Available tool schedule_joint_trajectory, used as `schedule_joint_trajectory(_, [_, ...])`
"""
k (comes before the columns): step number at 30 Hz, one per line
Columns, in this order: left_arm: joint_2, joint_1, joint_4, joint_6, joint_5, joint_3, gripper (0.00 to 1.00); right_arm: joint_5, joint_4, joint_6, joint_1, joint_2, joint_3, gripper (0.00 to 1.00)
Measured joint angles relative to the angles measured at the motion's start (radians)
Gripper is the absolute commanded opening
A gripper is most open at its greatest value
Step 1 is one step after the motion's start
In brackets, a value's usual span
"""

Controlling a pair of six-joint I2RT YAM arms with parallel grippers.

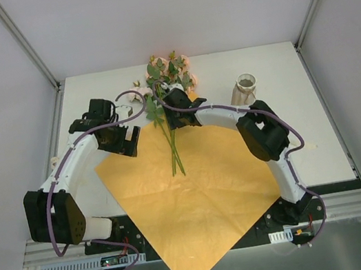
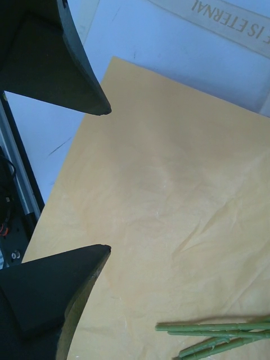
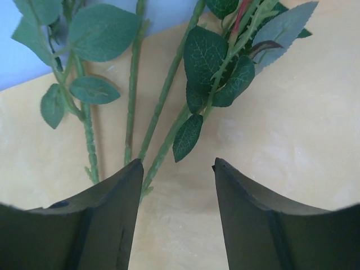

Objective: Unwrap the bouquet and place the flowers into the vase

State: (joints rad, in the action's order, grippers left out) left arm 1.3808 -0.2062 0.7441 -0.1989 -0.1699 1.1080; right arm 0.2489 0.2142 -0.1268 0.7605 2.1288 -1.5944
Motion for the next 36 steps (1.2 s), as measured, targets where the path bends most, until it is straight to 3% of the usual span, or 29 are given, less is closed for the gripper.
schedule_joint_trajectory(4, [-0.014, 0.005, -0.001, -0.005, -0.009, -0.005, 0.99, 0.000, 0.000, -0.004, -0.004, 0.039, -0.006, 0.54])
schedule_joint_trajectory(11, [-0.031, 0.005, -0.006, -0.022, -0.010, -0.013, 0.99, 0.001, 0.000, -0.003, -0.004, 0.049, -0.021, 0.38])
schedule_joint_trajectory(20, [-0.031, 0.005, -0.007, -0.029, -0.010, -0.039, 0.99, 0.045, 0.010, -0.003, -0.005, 0.050, -0.025, 0.38])
schedule_joint_trajectory(24, [-0.031, 0.005, -0.008, -0.030, -0.010, -0.039, 0.99, 0.061, 0.039, -0.004, -0.005, 0.055, -0.046, 0.47])
schedule_joint_trajectory(25, [-0.032, 0.005, -0.009, -0.031, -0.010, -0.039, 0.99, 0.065, 0.048, -0.004, -0.005, 0.060, -0.060, 0.55])
schedule_joint_trajectory(27, [-0.032, 0.005, -0.009, -0.035, -0.010, -0.039, 0.99, 0.072, 0.063, -0.008, -0.004, 0.072, -0.089, 0.58])
schedule_joint_trajectory(30, [-0.032, 0.005, -0.013, -0.048, -0.009, -0.040, 0.99, 0.079, 0.081, -0.008, -0.004, 0.099, -0.132, 0.54])
schedule_joint_trajectory(33, [-0.032, 0.005, -0.016, -0.053, -0.009, -0.042, 0.99, 0.084, 0.091, -0.011, -0.001, 0.116, -0.145, 0.43])
schedule_joint_trajectory(36, [-0.032, 0.005, -0.019, -0.056, -0.009, -0.042, 0.99, 0.088, 0.105, -0.019, 0.003, 0.122, -0.140, 0.41])
